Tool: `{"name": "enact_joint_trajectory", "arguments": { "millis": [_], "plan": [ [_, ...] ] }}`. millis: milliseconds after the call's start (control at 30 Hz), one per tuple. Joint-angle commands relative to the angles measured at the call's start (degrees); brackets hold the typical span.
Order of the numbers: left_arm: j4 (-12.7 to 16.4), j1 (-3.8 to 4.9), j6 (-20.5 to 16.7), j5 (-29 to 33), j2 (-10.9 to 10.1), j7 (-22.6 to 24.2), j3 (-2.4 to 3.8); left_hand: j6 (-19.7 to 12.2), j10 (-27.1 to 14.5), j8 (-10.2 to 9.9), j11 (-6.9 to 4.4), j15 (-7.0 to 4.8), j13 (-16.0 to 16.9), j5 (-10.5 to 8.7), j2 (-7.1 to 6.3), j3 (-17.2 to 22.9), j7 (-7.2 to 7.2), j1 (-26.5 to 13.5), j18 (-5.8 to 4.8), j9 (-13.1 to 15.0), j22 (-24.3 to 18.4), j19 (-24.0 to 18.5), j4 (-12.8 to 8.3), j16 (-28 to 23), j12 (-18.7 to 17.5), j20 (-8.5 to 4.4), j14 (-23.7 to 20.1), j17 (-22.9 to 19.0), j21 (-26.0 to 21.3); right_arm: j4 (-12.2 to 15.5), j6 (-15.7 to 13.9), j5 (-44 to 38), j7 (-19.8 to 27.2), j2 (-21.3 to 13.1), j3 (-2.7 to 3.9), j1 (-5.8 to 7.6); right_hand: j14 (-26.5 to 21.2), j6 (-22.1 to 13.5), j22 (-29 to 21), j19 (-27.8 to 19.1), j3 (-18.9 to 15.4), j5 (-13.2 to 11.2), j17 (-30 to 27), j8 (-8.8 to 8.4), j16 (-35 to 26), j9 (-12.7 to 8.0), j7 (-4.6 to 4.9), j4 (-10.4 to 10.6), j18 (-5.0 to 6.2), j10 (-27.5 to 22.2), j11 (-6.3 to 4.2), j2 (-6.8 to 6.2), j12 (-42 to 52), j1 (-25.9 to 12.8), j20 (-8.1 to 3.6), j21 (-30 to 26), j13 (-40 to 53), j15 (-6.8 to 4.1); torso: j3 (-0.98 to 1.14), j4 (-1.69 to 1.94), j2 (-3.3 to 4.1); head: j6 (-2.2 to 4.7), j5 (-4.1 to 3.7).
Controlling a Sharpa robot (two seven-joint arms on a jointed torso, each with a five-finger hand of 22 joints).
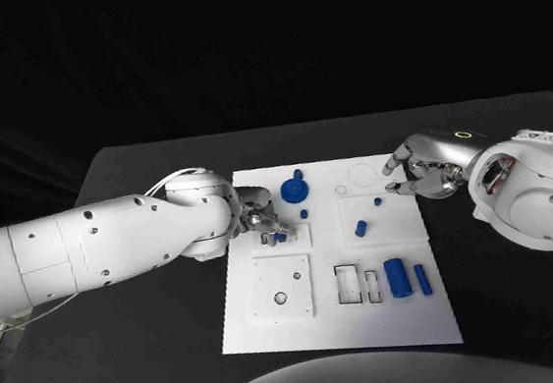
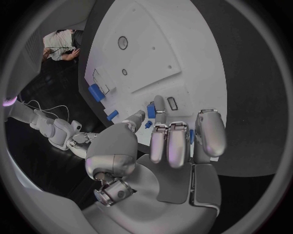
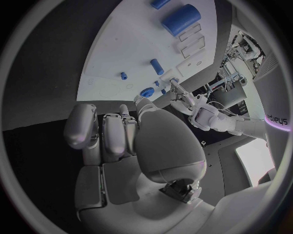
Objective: Assemble the parts on the task board
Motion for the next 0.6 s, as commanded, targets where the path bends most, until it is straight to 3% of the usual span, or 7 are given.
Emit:
{"name": "enact_joint_trajectory", "arguments": {
  "millis": [33, 133, 533, 600],
  "plan": [
    [0.2, -0.23, 1.9, -0.8, -0.2, 0.0, -0.18, 0.4, 5.2, 0.4, -0.18, -0.11, 14.2, 0.98, 0.13, -0.3, 0.01, 0.8, 0.73, 0.4, 2.5, 0.1, -0.2, 0.1, -0.2, -0.05, 5.0, 13.1, -0.2, -0.1, 0.5, 0.0, -0.4, 0.0, 0.01, -0.09, 1.6, 0.3, 6.1, -0.3, 0.4, 0.4, 0.0, -0.34, -0.3, -0.1, -0.09, 0.1, 0.80, 0.0, -0.34, -0.01, -0.2, 0.4, 0.06, -0.3, -11.2, -0.19, 0.00, 0.01, -0.05, 0.01, 0.06],
    [0.4, -0.23, 1.7, -0.6, -0.4, 0.1, -0.18, 0.2, 5.2, 0.5, -0.26, -0.19, 14.2, 3.71, 0.42, -0.3, -0.06, 1.4, 0.72, 0.8, 2.5, 0.2, -0.4, 0.1, -0.3, -0.14, 5.0, 13.1, -0.3, -0.1, 0.5, 0.1, -0.4, 0.0, 0.01, -0.16, 1.6, 0.3, 6.1, -0.3, 0.4, 0.4, -0.1, -0.34, -0.3, -0.1, -0.09, 0.1, 0.80, 0.0, -0.33, -0.02, -0.2, 0.4, 0.06, -0.3, -11.3, -0.19, 0.01, -0.02, -0.04, 0.01, 0.09],
    [0.6, -0.23, 0.1, 1.3, -0.4, 0.4, -0.17, 0.1, 5.1, 0.5, -0.29, -0.22, 14.1, 5.11, 0.83, -0.2, -0.10, 2.0, 0.74, 1.1, 2.5, 0.2, -0.6, -0.1, -0.5, -0.18, 5.0, 13.1, -0.4, -0.1, 0.6, 0.1, -0.5, -0.1, 0.01, -0.27, 1.5, 0.4, 6.0, -0.4, 0.4, 0.4, -0.1, -0.34, -0.3, -0.1, -0.07, 0.1, 0.83, 0.0, -0.32, -0.05, -0.3, 0.4, 0.06, -0.4, -11.3, -0.18, 0.01, -0.04, 0.01, 0.01, 0.02],
    [0.6, -0.23, -0.6, 1.9, -0.3, 0.6, -0.17, -0.1, 5.0, 0.5, -0.29, -0.22, 14.0, 7.41, 1.02, 0.0, -0.10, 2.4, 0.75, 1.3, 2.5, 0.1, -0.8, -0.1, -0.6, -0.21, 5.0, 13.1, -0.5, -0.2, 0.6, 0.1, -0.5, -0.1, 0.01, -0.27, 1.5, 0.4, 6.0, -0.4, 0.4, 0.4, -0.1, -0.34, -0.3, -0.1, -0.07, 0.1, 0.83, 0.0, -0.32, -0.05, -0.3, 0.4, 0.06, -0.4, -11.3, -0.18, 0.00, -0.05, 0.01, 0.01, 0.00]
  ]
}}
